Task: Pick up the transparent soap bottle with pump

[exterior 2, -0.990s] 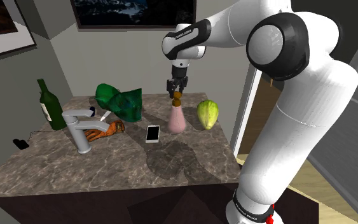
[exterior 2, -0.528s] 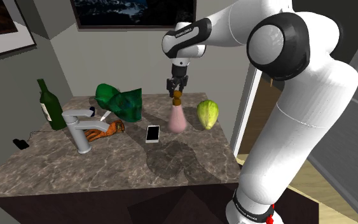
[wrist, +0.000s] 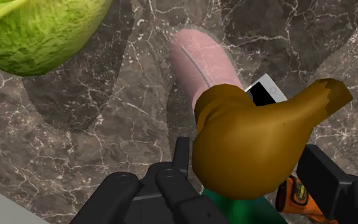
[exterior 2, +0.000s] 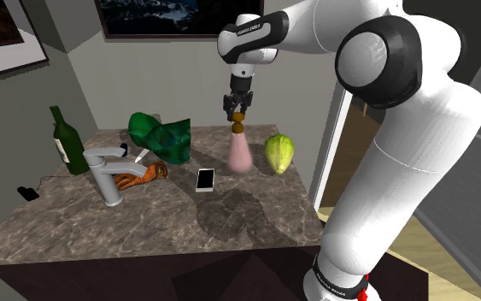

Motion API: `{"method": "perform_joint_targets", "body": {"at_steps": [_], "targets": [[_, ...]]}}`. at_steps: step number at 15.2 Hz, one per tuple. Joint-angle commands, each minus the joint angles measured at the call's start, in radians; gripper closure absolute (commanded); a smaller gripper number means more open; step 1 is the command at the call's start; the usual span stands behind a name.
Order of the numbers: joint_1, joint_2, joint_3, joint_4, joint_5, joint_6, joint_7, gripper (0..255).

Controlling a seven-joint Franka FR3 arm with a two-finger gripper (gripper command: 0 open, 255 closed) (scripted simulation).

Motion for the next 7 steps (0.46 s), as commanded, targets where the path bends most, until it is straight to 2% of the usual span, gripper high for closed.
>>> {"method": "perform_joint_targets", "body": {"at_steps": [1, 7], "targets": [[0.000, -0.002, 0.000, 0.026, -0.001, -0.028, 0.003, 255], [0.000, -0.003, 0.000, 0.081, -0.003, -0.083, 0.009, 255]]}}
